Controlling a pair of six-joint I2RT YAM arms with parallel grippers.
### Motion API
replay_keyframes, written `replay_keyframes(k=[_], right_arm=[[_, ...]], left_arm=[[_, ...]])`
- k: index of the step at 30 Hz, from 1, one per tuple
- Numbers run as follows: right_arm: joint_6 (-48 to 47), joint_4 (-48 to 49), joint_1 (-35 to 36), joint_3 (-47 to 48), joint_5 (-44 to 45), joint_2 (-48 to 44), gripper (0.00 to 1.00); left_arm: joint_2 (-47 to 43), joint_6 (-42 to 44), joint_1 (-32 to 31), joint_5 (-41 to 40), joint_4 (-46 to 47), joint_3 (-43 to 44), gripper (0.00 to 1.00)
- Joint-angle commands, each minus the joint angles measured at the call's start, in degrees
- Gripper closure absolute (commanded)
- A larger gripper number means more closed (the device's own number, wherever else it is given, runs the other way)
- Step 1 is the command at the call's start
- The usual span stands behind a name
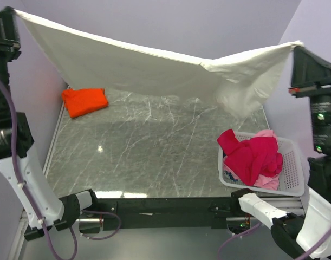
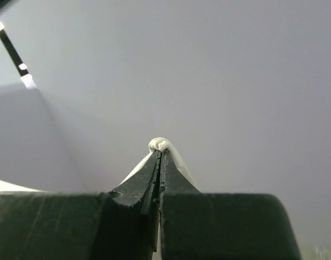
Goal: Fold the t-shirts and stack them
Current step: Flatten the tshirt out
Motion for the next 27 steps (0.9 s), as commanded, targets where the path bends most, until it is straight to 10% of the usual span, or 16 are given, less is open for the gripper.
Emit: replay_keyframes(k=[1,15,27], right_arm=[[-2.93,6.33,0.05,4.62,-1.02,0.36,1.00],[-0.30,5.27,0.05,9.73,0.03,1.85,1.00],[1.63,1.14,-0.22,-3.27,14.18,17.04,1.00]], left_arm=[[-1.73,0.79,0.19,-6.36,-0.77,4.47,1.00],[-5.33,6.43,-3.67,-14.72,-5.62,6.33,1.00],[-4.28,6.95,-3.76,-15.95,0.87,-30.21,1.00]])
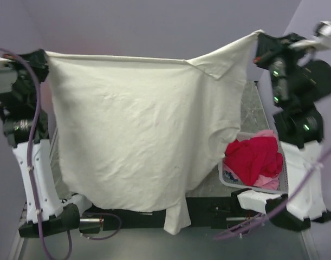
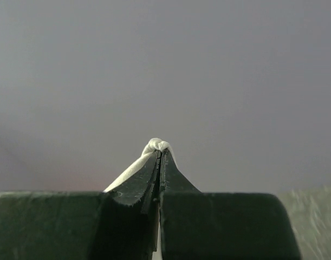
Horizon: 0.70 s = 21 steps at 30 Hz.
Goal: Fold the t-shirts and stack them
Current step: Flatten the tshirt out
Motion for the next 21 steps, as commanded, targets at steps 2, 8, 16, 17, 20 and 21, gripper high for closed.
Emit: replay_keyframes(k=[2,8,16,17,20,21], right_arm=[[1.55,-2.30,-0.98,-4.05,9.50,14.01,1.00],[2.34,-15.62,-2.39,16.10,-4.36,41.78,0.49],[4.72,-9.32,-2.04,14.86,-10.80,40.63,0.12],[4.46,-6.37,-1.95,11.02,-10.28,34.68,0.12],[2.88,-0.55,-2.04,2.99,-9.14,27.88,0.11],[2.35,-0.28,-1.95,2.20,-8.44,26.98,0.11]], left_arm=[[5.51,1.57,0.00,-2.44,4.92,-16.61,1.00],[22.02,3.95,-0.88,2.48,3.63,-17.39,0.41],[27.77,8.78,-4.57,1.60,-2.18,1.61,0.14],[26.81,8.78,-4.57,1.16,-2.09,1.53,0.13],[24.00,9.49,-4.57,0.55,-0.25,-1.19,0.12],[23.29,10.01,-4.57,0.54,0.36,-2.33,0.12]])
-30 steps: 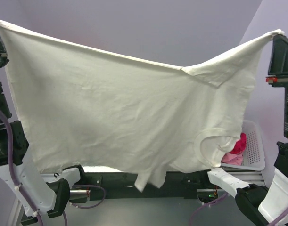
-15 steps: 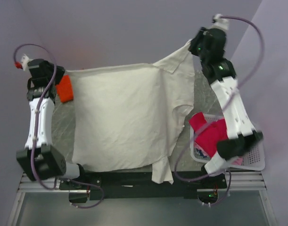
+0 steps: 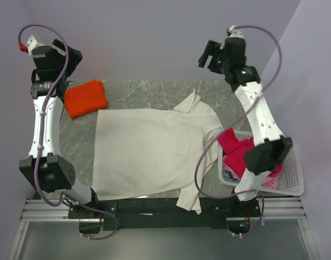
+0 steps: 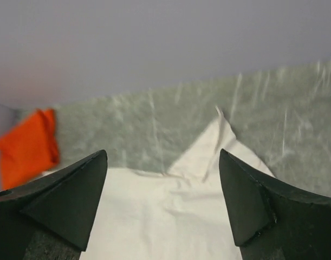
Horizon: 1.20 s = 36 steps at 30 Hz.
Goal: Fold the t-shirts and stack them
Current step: Flatten the tshirt out, then fold the tshirt
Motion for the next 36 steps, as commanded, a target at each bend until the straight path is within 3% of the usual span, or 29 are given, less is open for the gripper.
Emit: replay_keyframes(k=[1,8,14,21,25,30,36], right_arm=[[-1.63,12.92,0.04,-2.07,1.14,-12.08,0.10],[0.38,8.97,1.26,-11.38,-1.14,-12.44,0.10],[2.14,6.95,8.81,-26.05,2.10,-12.97,0.10],[10.83,5.62,16.64,-40.47,4.48,-13.76,0.12],[14.62,6.06,18.76,-48.63,4.49,-15.51,0.12],[17.08,6.41,19.02,-52.96,3.87,-14.64,0.12],[16.91,4.31,18.50,-49.81,5.01,-10.25,0.12]], left_arm=[[-4.12,2.71,0.41,-0.79,2.57,-2.61,0.12],[-6.05,6.58,-0.90,2.02,1.43,-14.83,0.11],[-9.04,10.53,-3.98,3.43,1.17,-28.89,0.11],[-9.22,13.26,-5.48,14.22,1.08,-41.12,0.13],[-9.14,13.88,-6.09,16.08,3.18,-47.35,0.12],[-4.22,13.26,-6.09,18.89,5.65,-48.43,0.12],[3.95,14.40,-6.00,16.97,5.48,-44.38,0.12]])
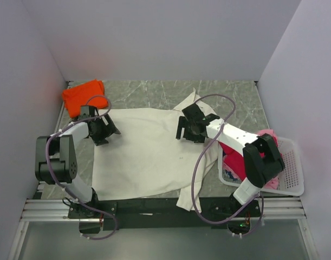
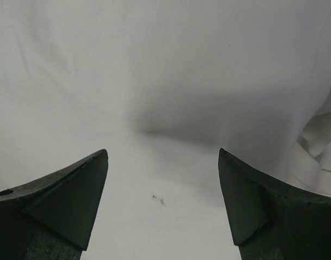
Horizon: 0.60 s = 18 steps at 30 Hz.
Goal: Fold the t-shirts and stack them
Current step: Fold the tshirt
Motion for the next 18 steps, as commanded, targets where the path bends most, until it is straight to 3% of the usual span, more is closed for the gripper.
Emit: replay_keyframes(k=[1,11,18], right_arm=[[1.07,0.09,-0.61,3.20,1.93,2.75,0.11],[0.01,-1.75,-5.00,12.86,-3.08,15.68,0.11],[-1.40,-7.19,-6.50,27.51,-5.28,27.53,0.12]], left_arm=[[3.84,1.99,0.05,-0.58,2.05,3.66,0.12],[16.77,3.13,1.90,-3.75,1.08,13.67,0.12],[25.65,5.85,1.98,-4.46,-2.44,26.93,0.12]])
